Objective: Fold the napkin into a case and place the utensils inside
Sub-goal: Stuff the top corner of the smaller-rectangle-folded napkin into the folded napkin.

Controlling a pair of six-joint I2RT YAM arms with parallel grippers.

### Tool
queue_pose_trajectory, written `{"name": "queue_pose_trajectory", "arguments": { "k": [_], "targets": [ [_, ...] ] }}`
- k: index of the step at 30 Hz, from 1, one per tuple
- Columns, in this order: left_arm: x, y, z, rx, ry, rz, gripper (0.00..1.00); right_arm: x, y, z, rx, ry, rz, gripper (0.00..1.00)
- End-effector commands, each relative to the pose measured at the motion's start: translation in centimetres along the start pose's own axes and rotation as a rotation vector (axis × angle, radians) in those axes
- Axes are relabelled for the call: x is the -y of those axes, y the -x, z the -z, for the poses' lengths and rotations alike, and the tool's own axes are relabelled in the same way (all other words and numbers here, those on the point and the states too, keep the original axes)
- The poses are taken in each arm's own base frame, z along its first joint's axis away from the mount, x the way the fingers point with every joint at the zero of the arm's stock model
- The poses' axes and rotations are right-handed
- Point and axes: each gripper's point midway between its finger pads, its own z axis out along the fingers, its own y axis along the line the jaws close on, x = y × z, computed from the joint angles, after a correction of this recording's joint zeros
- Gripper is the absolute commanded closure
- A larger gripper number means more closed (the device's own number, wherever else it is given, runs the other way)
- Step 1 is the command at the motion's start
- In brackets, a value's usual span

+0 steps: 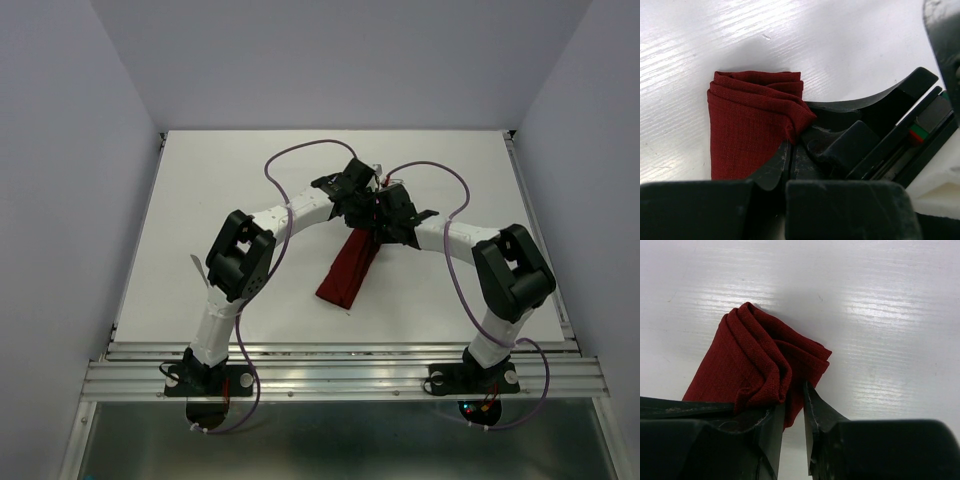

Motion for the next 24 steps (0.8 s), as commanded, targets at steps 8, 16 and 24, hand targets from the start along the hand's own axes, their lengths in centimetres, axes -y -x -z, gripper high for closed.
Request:
{"name": "queue_pose_trajectory", "arguments": {
  "k": [8,16,24],
  "targets": [
    [0.6,-0.2,-0.3,-0.001,-0.023,-0.003,1.0,-1.7,3.6,0.1,0.105,0.038,-0.04,0.72],
    [0.5,-0.3,-0.3,-0.003,-0.02,-0.003,1.0,-2.3,4.0,0.3,0.11,0.066,-0.042,0.65],
    [0.6,-0.1,-0.3,-0.004,-0.028,-0.001,1.0,-3.3,4.1,0.2,0.1,0.095,-0.003,0.65]
  ]
}}
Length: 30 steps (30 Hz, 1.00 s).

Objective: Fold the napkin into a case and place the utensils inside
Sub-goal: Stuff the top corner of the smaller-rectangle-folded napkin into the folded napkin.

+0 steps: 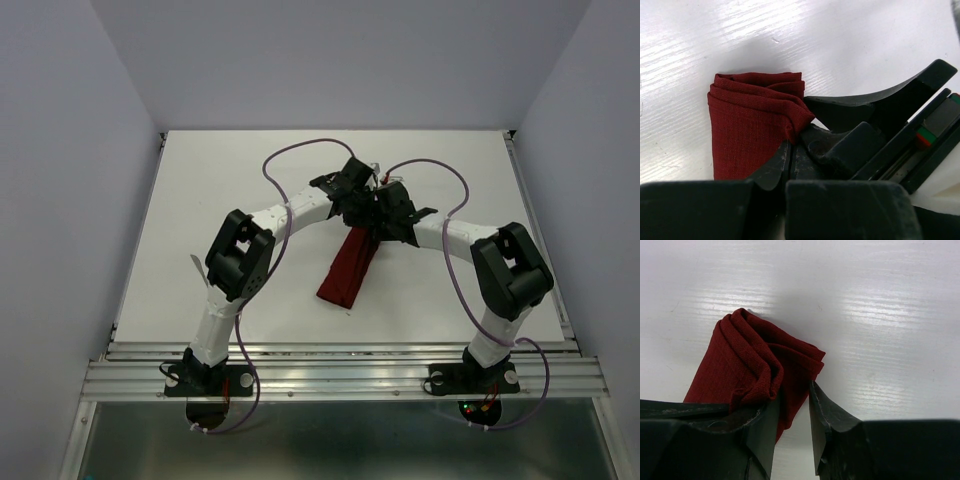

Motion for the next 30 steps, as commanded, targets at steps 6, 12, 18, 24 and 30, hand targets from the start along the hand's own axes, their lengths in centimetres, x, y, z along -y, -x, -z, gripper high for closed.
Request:
{"name": "queue_pose_trajectory", "arguments": {
  "k": [6,12,18,24,30],
  "targets": [
    [1.1,-0.4,-0.4,-0.014,-0.045,-0.009,1.0,-3.8,3.5,0.6,0.097,0.098,0.038,0.64],
    [1.1,-0.4,-0.5,-0.017,-0.047,-0.009,1.0,-4.1,3.1,0.2,0.083,0.098,0.056,0.64],
    [0.9,-0.4,-0.6,-0.017,-0.042,-0.006,1.0,-4.4,3.5,0.4,0.112,0.094,0.047,0.81],
    [0.3,-0.4,-0.4,-0.019,-0.031,0.002,1.0,-4.1,3.6,0.6,0.147,0.088,-0.006,0.99],
    [-1.0,-0.9,0.2,-0.033,-0.037,-0.001,1.0,-4.0,3.8,0.9,0.179,0.09,-0.075,0.99]
  ]
}}
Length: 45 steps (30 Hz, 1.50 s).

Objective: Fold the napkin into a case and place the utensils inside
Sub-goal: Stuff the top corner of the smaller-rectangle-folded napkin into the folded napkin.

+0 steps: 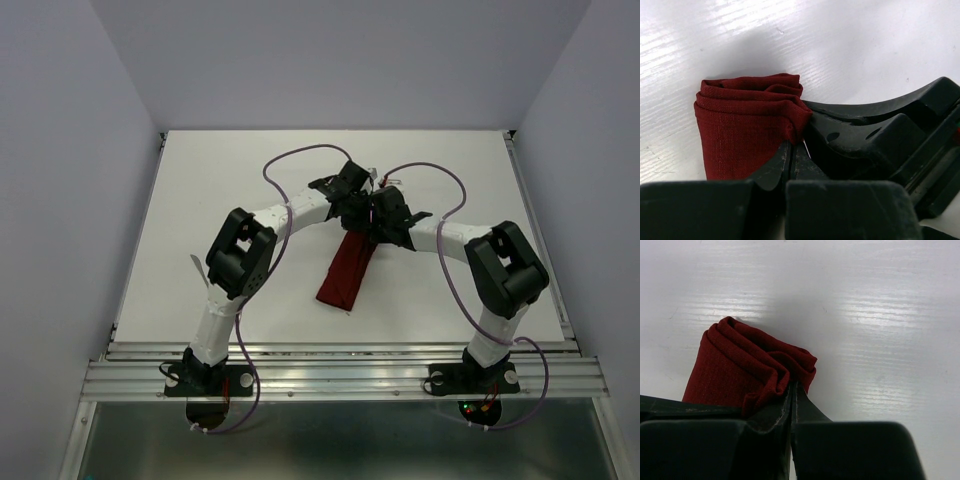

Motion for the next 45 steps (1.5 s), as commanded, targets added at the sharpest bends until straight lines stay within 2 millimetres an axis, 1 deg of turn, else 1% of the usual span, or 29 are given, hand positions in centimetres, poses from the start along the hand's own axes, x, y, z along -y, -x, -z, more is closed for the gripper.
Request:
{"name": "queue_pose_trajectory", "arguments": {
  "k": [1,8,15,19,20,24,28,29,34,38,41,42,45],
  "targets": [
    [-0.3,-0.6,1.1,-0.021,-0.013,-0.03,1.0,-3.2,3.8,1.6,0.159,0.095,-0.07,0.99],
    [-1.6,-1.8,0.8,-0.064,0.008,-0.043,1.0,-3.4,4.7,2.3,0.186,0.103,-0.124,0.99],
    [-2.7,-3.0,0.3,-0.101,0.017,-0.02,1.0,-2.8,5.7,3.3,0.226,0.114,-0.191,0.99],
    [-3.1,-3.4,0.2,-0.116,0.013,-0.018,1.0,-3.0,5.6,3.5,0.225,0.128,-0.202,0.99],
    [-3.1,-3.4,0.3,-0.118,0.01,-0.02,1.0,-2.7,5.8,3.5,0.227,0.125,-0.214,0.99],
    [-3.7,-3.8,0.6,-0.131,0.005,-0.038,1.0,-2.9,5.6,3.5,0.222,0.141,-0.228,0.99],
    [-4.0,-3.9,0.9,-0.129,-0.007,-0.033,1.0,-3.1,5.6,3.5,0.219,0.15,-0.23,0.99],
    [-4.1,-3.9,0.8,-0.128,-0.009,-0.032,1.0,-2.8,5.8,3.5,0.222,0.147,-0.236,0.99],
    [-3.6,-3.9,0.7,-0.129,-0.034,-0.026,1.0,-3.0,5.6,3.4,0.212,0.154,-0.237,0.99],
    [-3.0,-3.5,0.5,-0.121,-0.058,-0.007,1.0,-3.7,5.3,3.3,0.193,0.192,-0.228,0.99],
    [-2.4,-2.7,0.4,-0.108,-0.075,0.004,1.0,-3.9,4.9,3.2,0.18,0.204,-0.228,0.99],
    [-2.6,-3.0,0.2,-0.117,-0.07,0.009,1.0,-3.9,4.9,3.2,0.178,0.205,-0.228,0.99],
    [-2.2,-2.4,0.1,-0.111,-0.076,0.005,1.0,-4.1,4.5,3.2,0.165,0.219,-0.219,0.99]
  ]
}}
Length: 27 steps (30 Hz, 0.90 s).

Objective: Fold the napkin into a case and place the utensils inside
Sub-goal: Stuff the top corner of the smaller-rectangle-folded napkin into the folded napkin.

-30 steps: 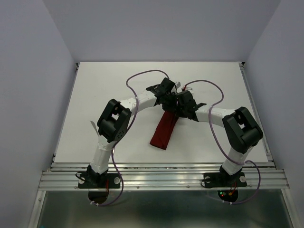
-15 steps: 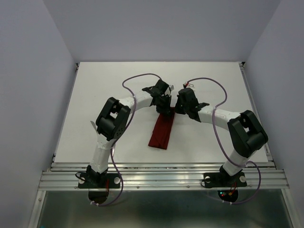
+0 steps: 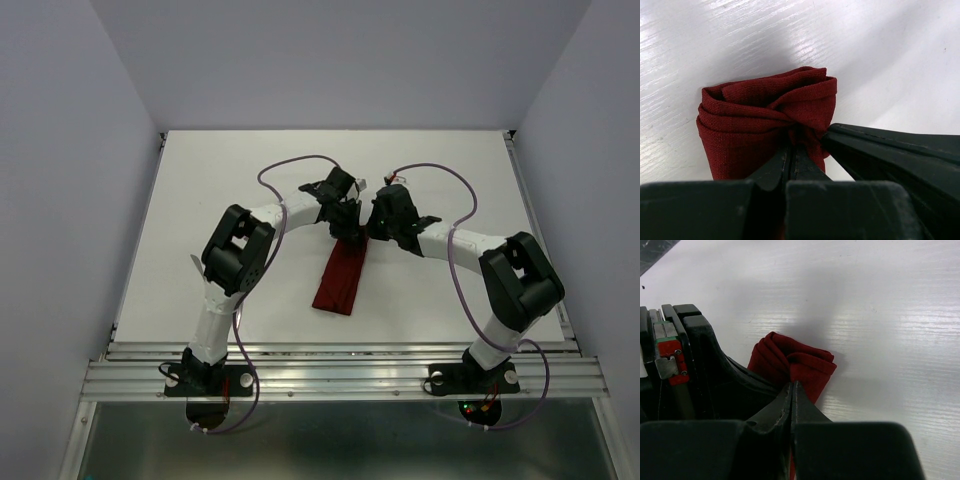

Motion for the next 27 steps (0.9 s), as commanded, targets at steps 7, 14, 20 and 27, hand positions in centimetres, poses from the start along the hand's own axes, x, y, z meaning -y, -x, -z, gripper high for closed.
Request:
{"name": "queue_pose_trajectory", "arguments": {
  "k": [7,14,20,27],
  "targets": [
    [2.0,1.7,0.6,0.023,-0.059,0.015,1.0,-1.3,0.9,0.2,0.027,0.071,-0.017,0.99],
    [2.5,2.7,0.1,0.042,-0.067,0.044,1.0,-1.0,-0.3,0.4,-0.014,0.074,0.001,0.99],
    [3.2,3.7,0.2,0.076,-0.088,0.07,1.0,-0.1,-1.6,0.3,-0.055,0.046,0.017,0.99],
    [3.8,3.4,-0.3,0.06,-0.111,0.069,1.0,0.1,-1.7,0.1,-0.058,0.034,0.01,0.99]
  ]
}}
